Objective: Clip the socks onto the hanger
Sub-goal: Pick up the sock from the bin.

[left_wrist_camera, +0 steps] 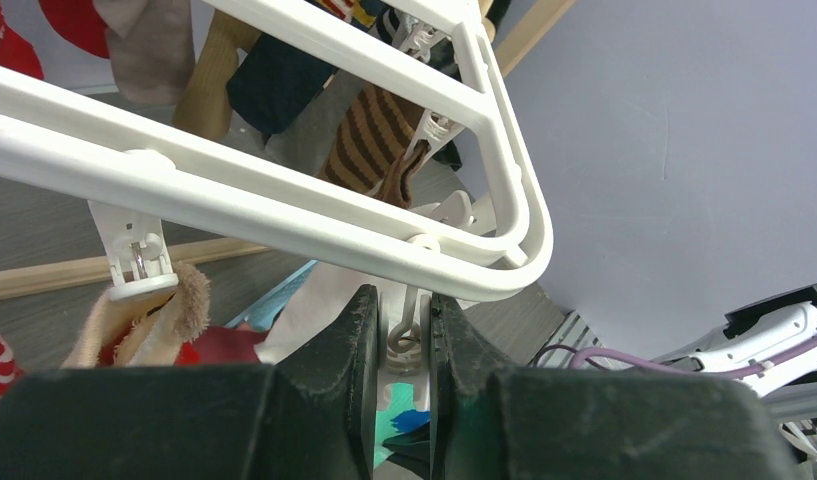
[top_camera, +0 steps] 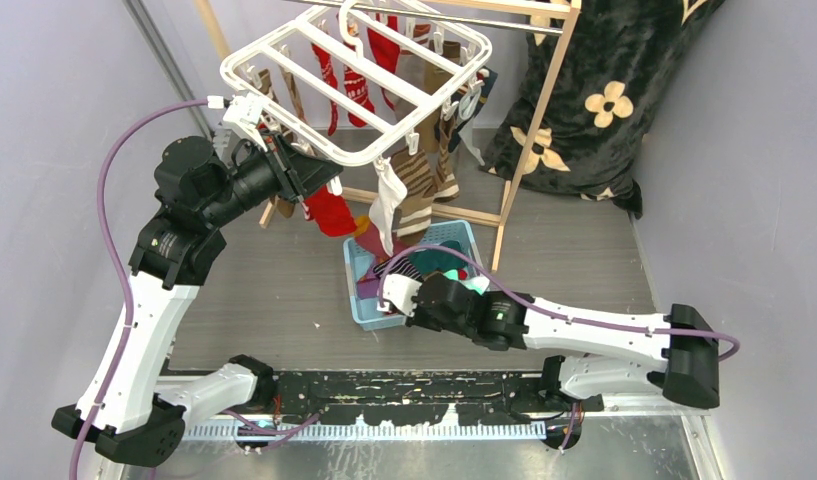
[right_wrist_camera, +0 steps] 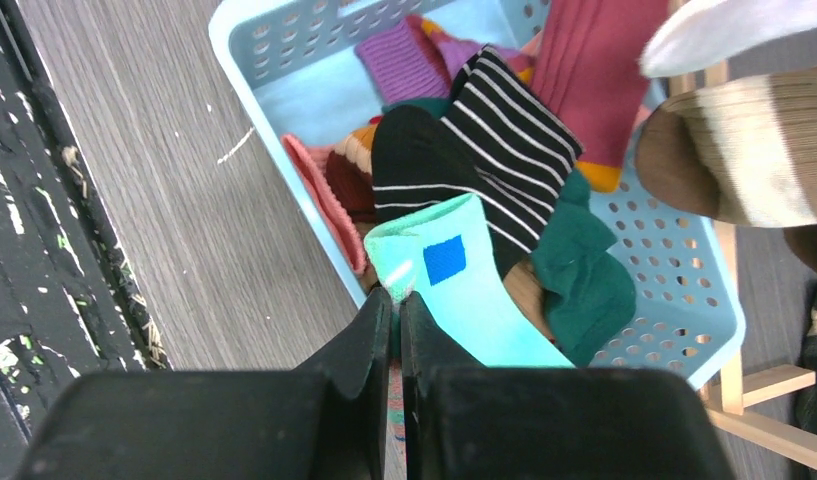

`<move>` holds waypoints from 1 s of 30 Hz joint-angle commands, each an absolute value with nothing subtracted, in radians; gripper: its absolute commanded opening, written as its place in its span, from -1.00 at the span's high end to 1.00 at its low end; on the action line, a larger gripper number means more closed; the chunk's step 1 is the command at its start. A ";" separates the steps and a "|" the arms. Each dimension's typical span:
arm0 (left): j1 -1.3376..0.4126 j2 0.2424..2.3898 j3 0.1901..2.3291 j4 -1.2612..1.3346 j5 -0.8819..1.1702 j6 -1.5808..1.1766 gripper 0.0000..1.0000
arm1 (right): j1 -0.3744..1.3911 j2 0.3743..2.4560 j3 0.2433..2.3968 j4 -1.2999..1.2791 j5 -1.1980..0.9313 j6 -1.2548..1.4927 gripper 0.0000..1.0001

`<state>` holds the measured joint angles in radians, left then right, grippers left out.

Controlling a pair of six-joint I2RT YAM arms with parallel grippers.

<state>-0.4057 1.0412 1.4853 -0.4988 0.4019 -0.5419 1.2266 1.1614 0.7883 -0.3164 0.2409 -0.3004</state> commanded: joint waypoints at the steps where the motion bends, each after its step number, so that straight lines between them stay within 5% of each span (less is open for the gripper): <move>1: -0.407 1.030 1.497 -0.517 0.420 -0.539 1.00 | 1.222 1.070 0.820 -0.275 0.237 -0.269 0.98; 11: -0.407 1.027 1.492 -0.528 0.366 -0.596 1.00 | 1.222 0.932 0.791 0.223 0.337 -0.139 0.98; 17: -0.407 1.035 1.487 -0.531 0.356 -0.632 1.00 | 1.224 1.016 0.796 0.576 0.422 -0.100 0.98; 30: -0.407 1.048 1.492 -0.541 0.258 -0.657 1.00 | 1.249 1.198 0.931 0.873 0.577 -0.148 0.98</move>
